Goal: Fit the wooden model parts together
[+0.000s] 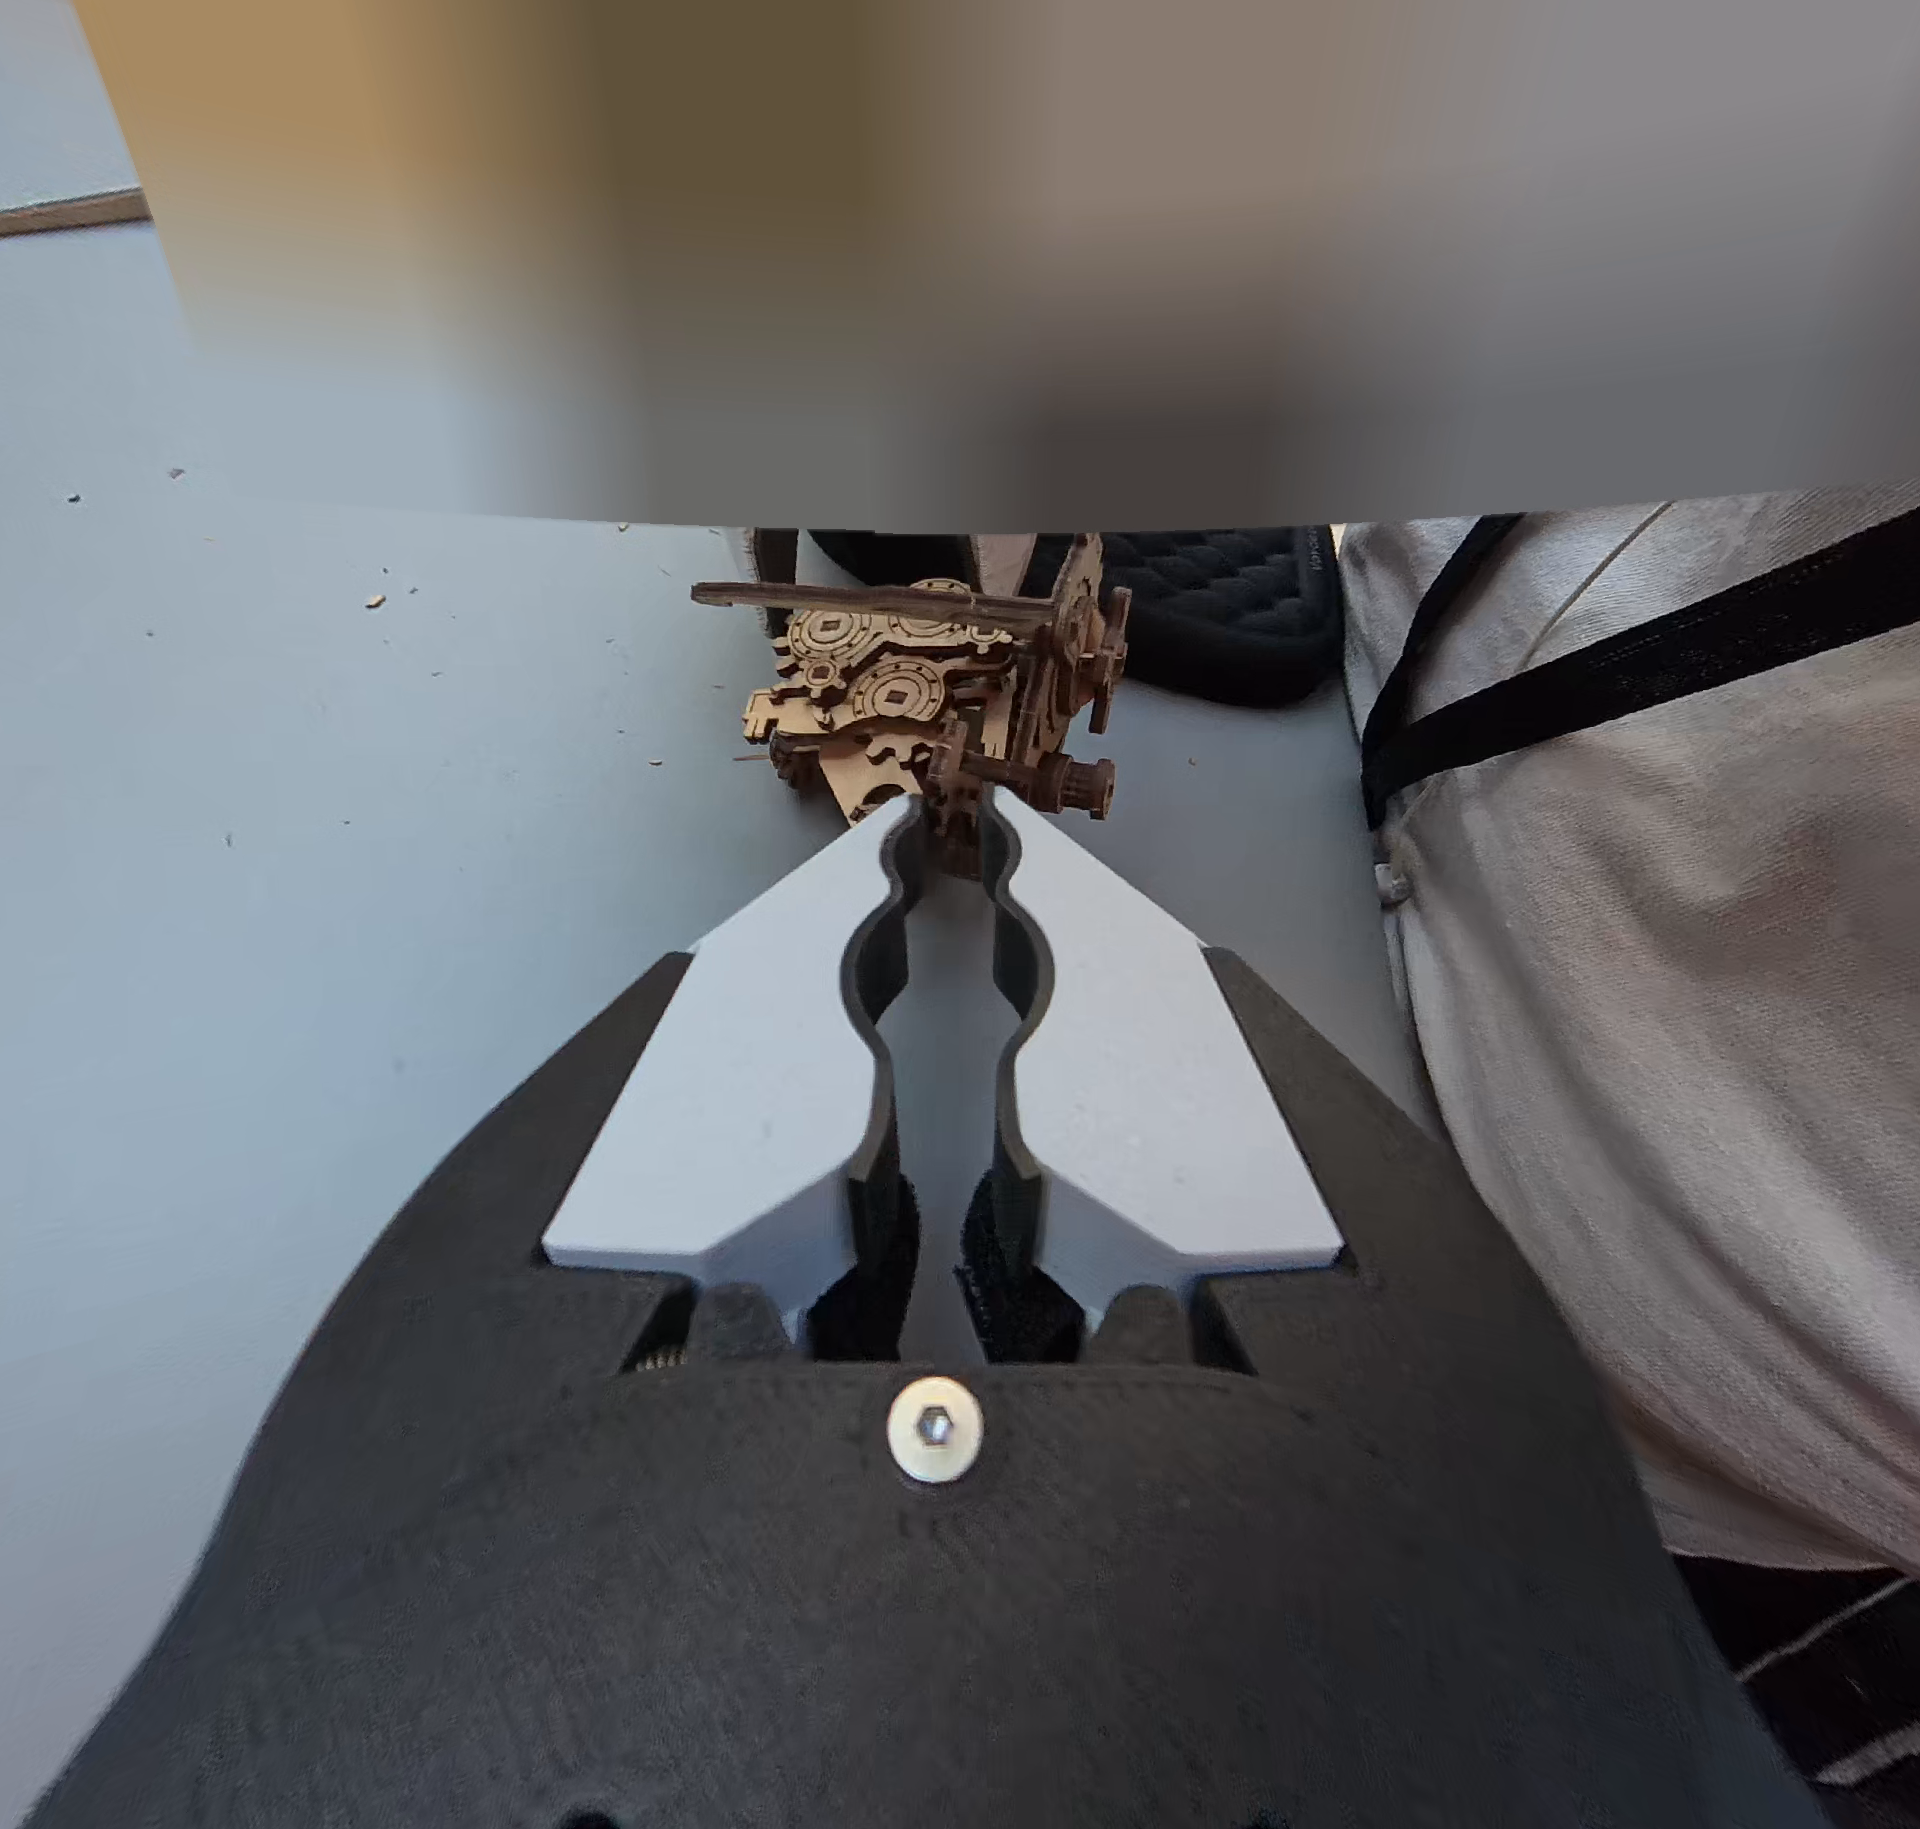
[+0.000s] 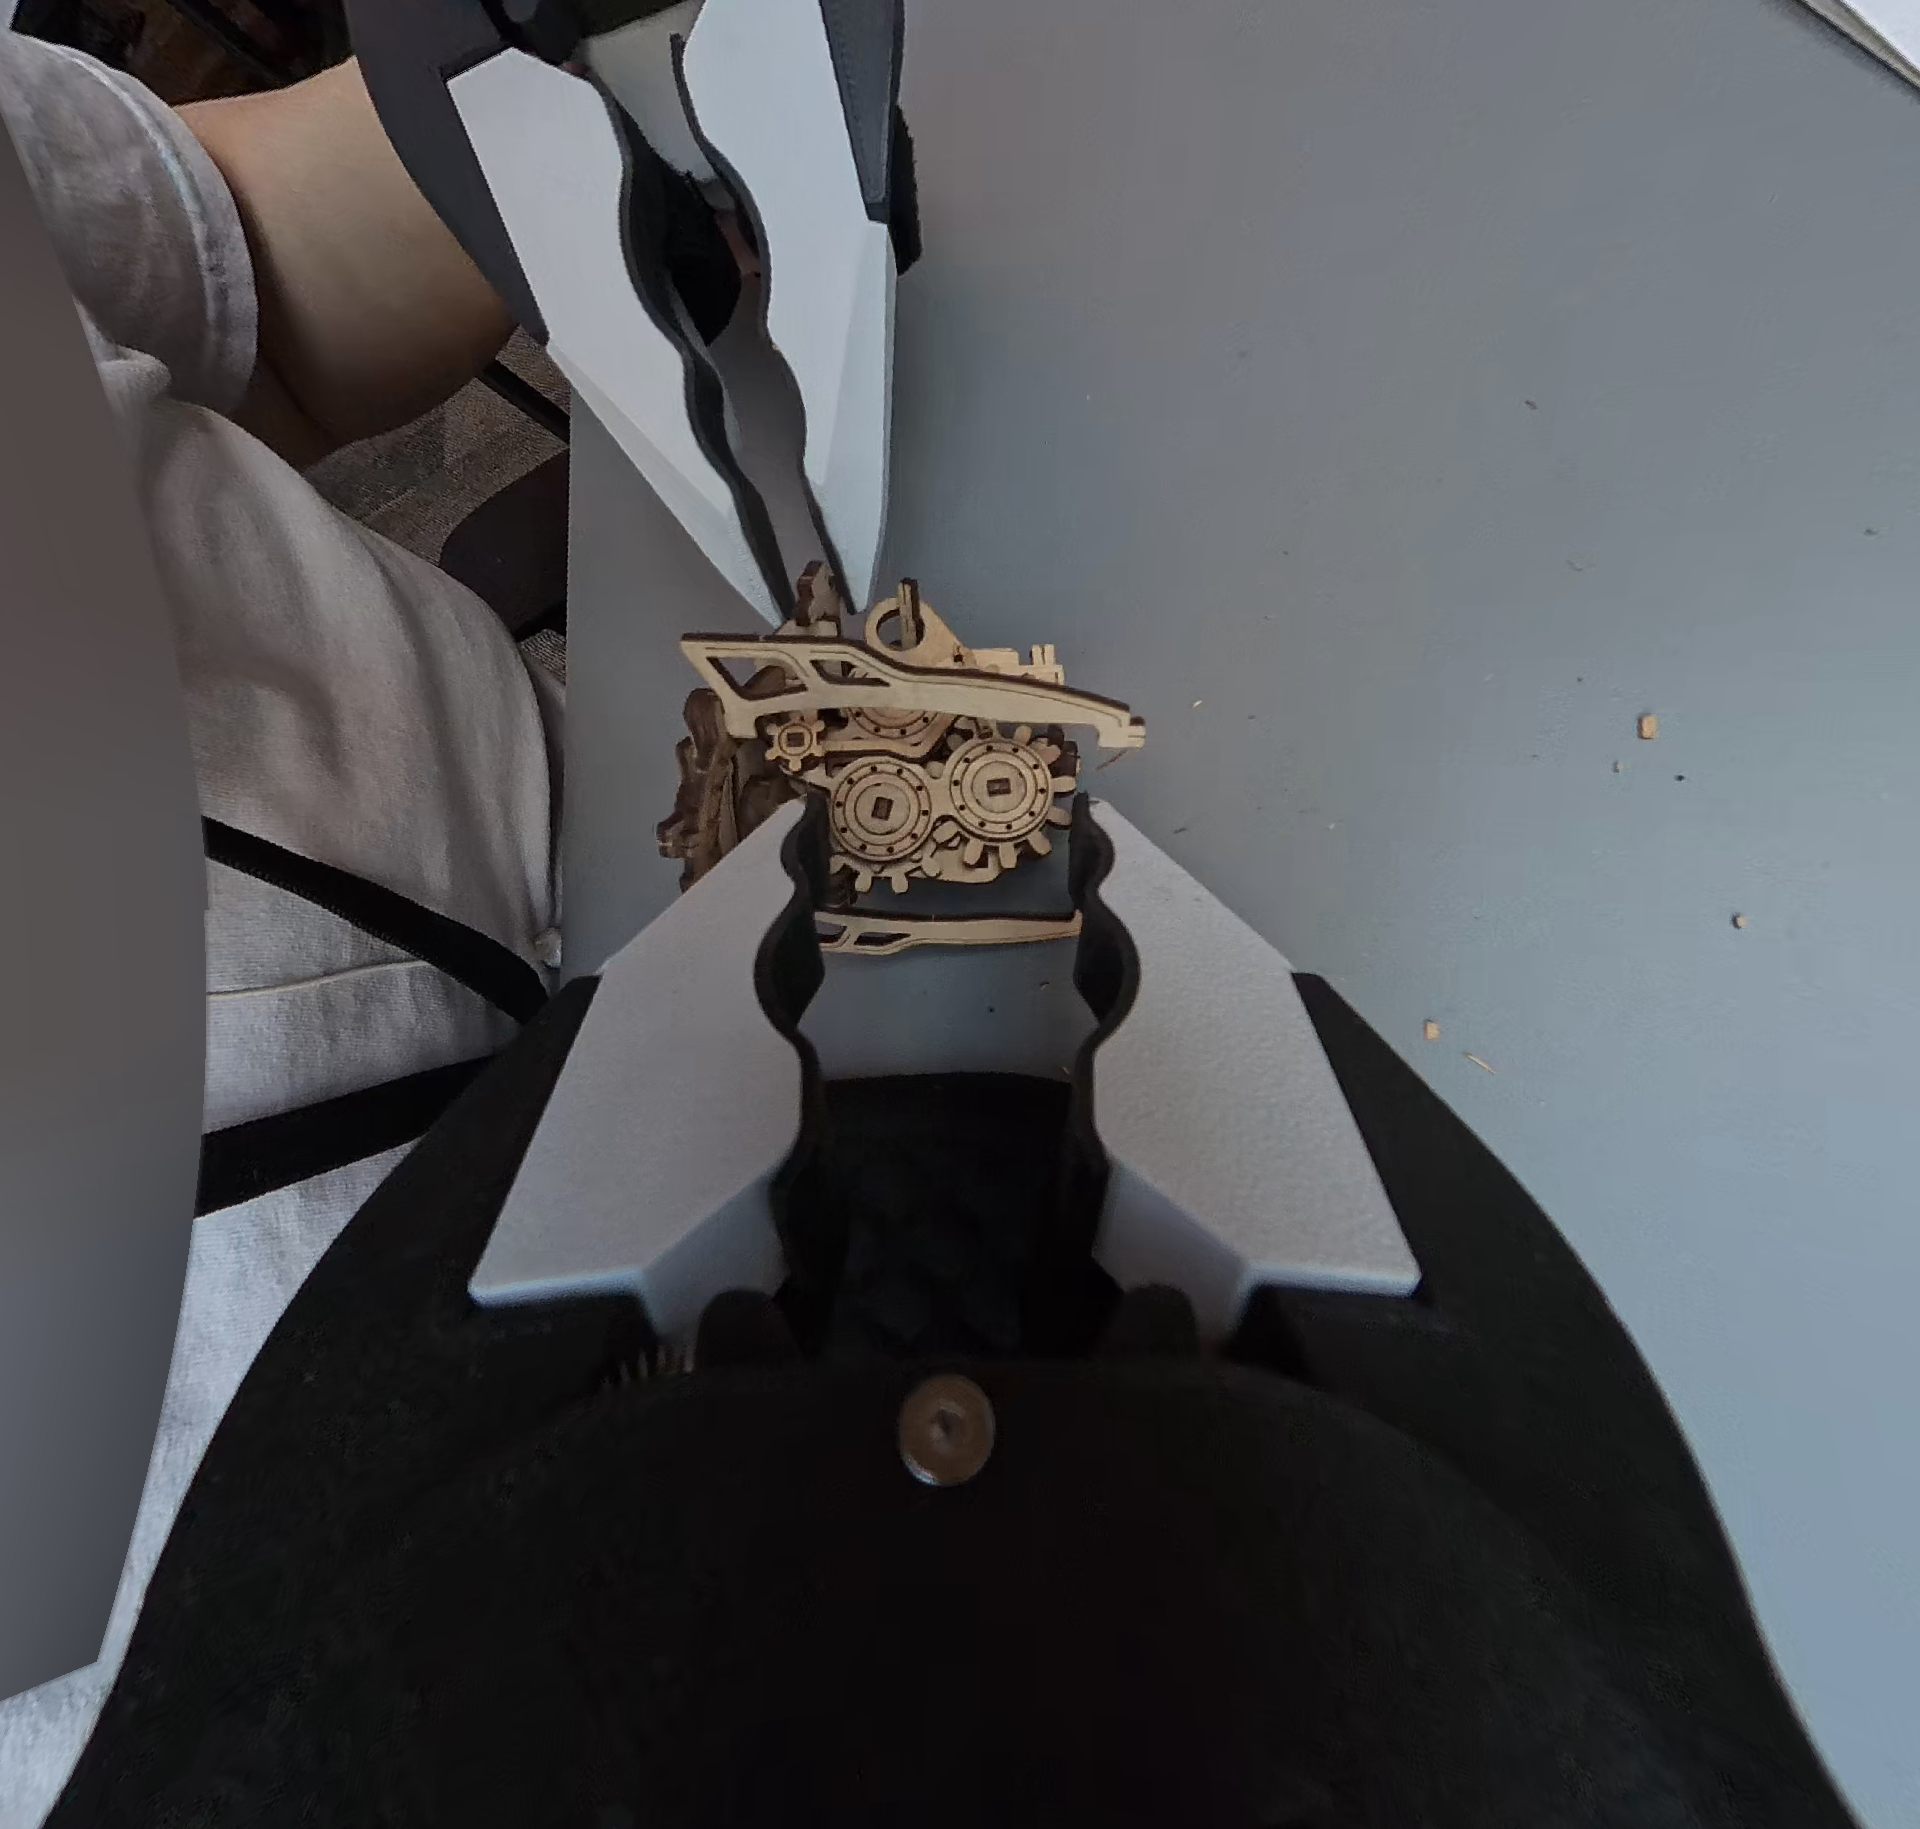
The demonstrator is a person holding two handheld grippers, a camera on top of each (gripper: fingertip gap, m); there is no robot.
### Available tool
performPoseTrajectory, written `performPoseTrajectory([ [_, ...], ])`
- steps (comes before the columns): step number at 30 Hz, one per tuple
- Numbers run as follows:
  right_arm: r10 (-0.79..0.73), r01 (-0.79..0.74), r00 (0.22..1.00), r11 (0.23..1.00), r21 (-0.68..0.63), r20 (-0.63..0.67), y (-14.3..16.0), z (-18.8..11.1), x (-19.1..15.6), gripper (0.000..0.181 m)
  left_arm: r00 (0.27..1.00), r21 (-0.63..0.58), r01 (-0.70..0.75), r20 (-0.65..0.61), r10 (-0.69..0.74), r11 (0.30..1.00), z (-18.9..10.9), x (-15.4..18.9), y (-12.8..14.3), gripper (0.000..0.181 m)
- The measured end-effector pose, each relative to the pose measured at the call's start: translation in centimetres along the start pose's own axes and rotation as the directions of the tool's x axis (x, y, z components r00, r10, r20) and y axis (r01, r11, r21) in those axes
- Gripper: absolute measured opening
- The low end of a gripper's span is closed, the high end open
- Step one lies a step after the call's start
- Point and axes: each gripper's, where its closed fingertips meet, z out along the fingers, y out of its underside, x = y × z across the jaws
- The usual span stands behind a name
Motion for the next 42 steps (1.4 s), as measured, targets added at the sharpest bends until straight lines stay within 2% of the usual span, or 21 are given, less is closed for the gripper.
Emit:
performPoseTrajectory([
  [14,0.001,-0.001,1.000,1.000,0.021,-0.006,-0.5,-0.5,0.0,0.046,0.998,0.004,0.053,0.018,-0.053,0.999,0.4,-0.2,-0.2,0.004],
  [20,0.044,-0.045,0.999,0.996,0.078,0.013,-0.6,-0.5,0.1,0.045,0.994,0.029,0.108,0.027,-0.109,0.994,0.5,-0.4,-0.3,0.004],
  [32,0.045,-0.042,0.999,0.994,0.104,-0.027,-0.4,-0.4,-0.1,0.046,0.993,0.050,0.108,0.038,-0.110,0.993,0.6,-0.2,-0.1,0.006],
  [42,0.034,-0.036,0.999,0.995,0.098,0.020,-0.1,-0.2,-0.7,0.046,0.995,0.029,0.080,-0.068,-0.077,0.996,1.0,1.0,0.2,0.009],
])
